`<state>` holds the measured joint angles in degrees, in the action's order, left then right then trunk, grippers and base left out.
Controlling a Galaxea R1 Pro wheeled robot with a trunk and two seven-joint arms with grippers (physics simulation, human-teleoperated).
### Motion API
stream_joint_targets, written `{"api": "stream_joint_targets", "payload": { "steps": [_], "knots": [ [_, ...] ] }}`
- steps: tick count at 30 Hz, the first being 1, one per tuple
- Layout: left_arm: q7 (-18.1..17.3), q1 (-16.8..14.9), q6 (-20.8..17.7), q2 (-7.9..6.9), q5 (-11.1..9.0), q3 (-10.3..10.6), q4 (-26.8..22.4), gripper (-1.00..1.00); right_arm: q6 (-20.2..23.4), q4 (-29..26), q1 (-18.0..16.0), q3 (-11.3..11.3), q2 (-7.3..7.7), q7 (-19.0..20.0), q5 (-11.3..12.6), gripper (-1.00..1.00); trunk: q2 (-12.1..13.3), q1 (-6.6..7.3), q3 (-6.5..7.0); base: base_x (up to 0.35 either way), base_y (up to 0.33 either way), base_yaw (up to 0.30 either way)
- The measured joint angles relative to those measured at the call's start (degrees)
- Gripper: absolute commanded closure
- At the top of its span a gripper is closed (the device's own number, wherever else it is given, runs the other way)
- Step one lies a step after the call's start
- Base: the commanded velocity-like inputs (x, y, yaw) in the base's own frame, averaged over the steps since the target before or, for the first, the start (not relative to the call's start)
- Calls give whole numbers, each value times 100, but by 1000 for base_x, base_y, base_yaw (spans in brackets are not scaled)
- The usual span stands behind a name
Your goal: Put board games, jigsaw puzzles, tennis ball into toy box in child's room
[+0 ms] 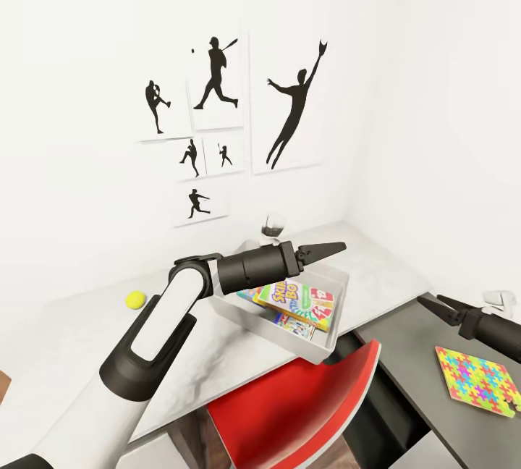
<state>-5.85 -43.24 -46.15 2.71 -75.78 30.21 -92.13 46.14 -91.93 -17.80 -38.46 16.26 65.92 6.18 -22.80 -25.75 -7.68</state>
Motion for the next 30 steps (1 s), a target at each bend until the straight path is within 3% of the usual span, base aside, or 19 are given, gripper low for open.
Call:
{"api": "stream_joint_targets", "payload": {
  "steps": [12, 30],
  "knots": [
    [-10, 8, -1, 0, 136, -1, 0, -100, 197, -33, 0, -15, 2, 3, 15, -100, 0, 0, 24, 0, 0, -60],
    [-20, 14, 2, 7, 191, -1, 0, -100, 625, -42, -21, -10, 35, -4, -17, -100, 0, 0, 136, 0, 0, -197]
  ]
}}
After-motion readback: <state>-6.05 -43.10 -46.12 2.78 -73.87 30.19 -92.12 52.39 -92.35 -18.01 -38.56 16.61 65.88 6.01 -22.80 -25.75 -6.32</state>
